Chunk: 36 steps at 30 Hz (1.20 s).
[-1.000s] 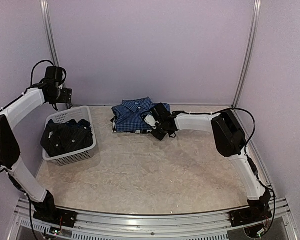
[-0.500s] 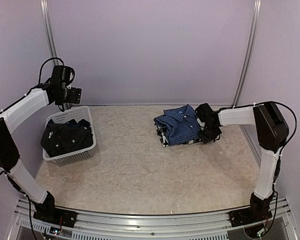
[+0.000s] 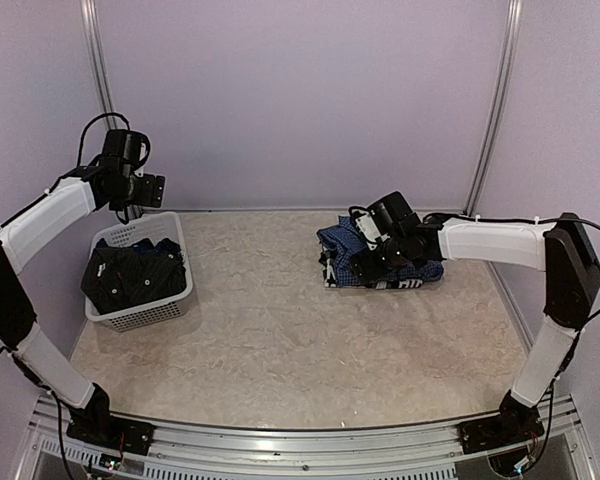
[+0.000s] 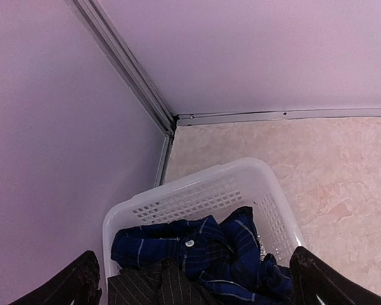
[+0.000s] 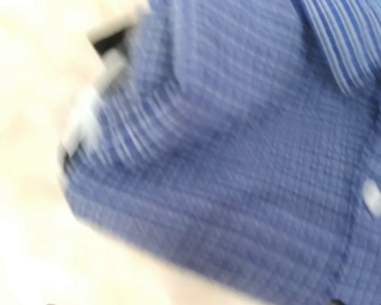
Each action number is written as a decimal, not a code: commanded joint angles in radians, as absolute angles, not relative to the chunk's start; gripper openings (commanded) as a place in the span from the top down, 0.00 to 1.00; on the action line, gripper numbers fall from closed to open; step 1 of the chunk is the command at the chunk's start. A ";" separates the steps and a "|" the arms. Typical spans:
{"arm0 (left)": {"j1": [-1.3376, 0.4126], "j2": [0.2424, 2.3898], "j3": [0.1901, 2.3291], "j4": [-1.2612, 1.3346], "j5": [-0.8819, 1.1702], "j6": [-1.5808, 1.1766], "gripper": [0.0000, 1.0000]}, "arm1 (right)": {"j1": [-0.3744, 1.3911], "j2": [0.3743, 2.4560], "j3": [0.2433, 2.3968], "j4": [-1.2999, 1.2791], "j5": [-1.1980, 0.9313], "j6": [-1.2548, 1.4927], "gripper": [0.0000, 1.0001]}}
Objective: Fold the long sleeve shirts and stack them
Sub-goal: Move the square-folded shirt to the corner of the board.
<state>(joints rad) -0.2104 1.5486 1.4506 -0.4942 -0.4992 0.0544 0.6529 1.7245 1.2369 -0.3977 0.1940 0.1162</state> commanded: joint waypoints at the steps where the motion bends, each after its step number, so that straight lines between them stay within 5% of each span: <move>1: -0.228 1.517 1.437 -0.496 -0.507 0.069 0.01 | 0.657 1.866 1.358 -0.291 0.124 0.136 0.12; 18: -0.248 1.519 1.424 -0.490 -0.533 0.080 0.01 | 0.692 2.359 1.863 -0.532 0.295 0.149 0.30; 24: -0.249 1.514 1.423 -0.489 -0.531 0.081 0.01 | 0.593 2.269 1.708 -0.527 0.346 0.154 0.39; 32: -0.257 1.525 1.424 -0.497 -0.526 0.080 0.01 | 0.430 2.137 1.478 -0.367 0.332 0.039 0.35; 36: -0.264 1.532 1.424 -0.499 -0.526 0.077 0.01 | 0.384 2.192 1.555 -0.334 0.257 0.010 0.33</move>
<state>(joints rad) -0.2516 1.5429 1.4311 -0.4980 -0.5240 0.0757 0.4168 2.1494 1.5085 -0.3618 0.3126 0.0544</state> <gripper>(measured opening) 0.990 0.664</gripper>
